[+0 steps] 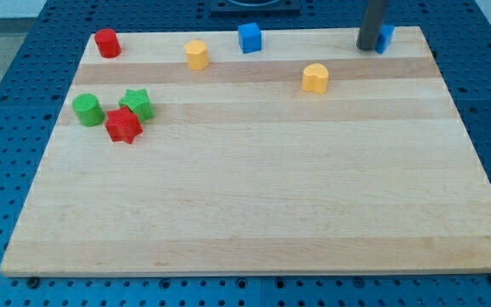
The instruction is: Place the yellow heart below the yellow hexagon
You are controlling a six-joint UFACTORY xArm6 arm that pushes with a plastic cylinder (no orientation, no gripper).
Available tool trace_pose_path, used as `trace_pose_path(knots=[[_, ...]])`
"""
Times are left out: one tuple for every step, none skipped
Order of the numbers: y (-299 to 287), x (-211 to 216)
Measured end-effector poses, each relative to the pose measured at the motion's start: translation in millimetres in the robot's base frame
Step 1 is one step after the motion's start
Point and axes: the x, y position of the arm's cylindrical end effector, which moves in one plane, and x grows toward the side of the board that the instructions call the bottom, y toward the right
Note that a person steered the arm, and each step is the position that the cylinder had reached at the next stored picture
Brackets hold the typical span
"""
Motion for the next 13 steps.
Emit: trace_pose_path(knots=[[-6, 34], [-6, 44], [-6, 45], [-6, 45], [-6, 53], [-1, 83], [-5, 93], [-22, 91], [-61, 79], [-120, 73], [-185, 71], [-247, 71], [-262, 71]])
